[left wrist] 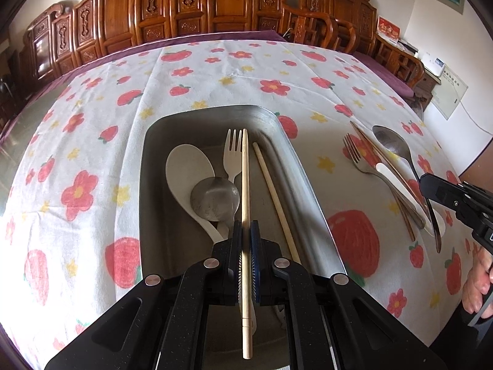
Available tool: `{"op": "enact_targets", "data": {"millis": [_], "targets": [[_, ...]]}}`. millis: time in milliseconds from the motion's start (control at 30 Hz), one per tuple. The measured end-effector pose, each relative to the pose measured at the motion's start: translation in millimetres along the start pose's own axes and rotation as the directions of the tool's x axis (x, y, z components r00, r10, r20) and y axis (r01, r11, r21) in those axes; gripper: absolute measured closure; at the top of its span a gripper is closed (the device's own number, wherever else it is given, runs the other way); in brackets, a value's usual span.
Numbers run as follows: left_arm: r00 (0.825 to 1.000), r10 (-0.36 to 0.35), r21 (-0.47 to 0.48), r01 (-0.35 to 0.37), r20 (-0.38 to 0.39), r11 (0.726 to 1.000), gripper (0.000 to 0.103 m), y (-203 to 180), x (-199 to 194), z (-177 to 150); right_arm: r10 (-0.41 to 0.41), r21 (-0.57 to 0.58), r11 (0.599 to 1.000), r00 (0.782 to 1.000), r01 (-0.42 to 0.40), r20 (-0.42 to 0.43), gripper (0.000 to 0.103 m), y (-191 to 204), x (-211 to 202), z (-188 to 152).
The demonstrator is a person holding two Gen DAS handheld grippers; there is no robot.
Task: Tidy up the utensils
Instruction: 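Carry the chopstick into the tray and open the left gripper while the right gripper holds the spoon, then lower the silver spoon into the tray and open the right gripper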
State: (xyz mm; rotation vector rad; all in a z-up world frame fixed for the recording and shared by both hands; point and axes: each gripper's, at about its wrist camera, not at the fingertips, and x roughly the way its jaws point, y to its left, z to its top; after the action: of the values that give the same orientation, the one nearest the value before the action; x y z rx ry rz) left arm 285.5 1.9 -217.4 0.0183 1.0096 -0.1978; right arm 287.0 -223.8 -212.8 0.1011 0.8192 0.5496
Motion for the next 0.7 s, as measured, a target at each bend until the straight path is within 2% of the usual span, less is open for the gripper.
{"op": "enact_targets", "data": {"millis": [367,700], "targets": [[1.0,0.0,0.002,0.0,-0.002,1.0,0.096,-3,-2,1,0.006,-0.008,1.0,1.0,-0.006,0.0,0.099,9,1,-1],[0.997,0.019,-0.019,-0.017,0.075,1.0,0.085,10,-31,4,0.02,-0.044,0.999,1.0,-0.019,0.016,0.099,30,-7,3]]}}
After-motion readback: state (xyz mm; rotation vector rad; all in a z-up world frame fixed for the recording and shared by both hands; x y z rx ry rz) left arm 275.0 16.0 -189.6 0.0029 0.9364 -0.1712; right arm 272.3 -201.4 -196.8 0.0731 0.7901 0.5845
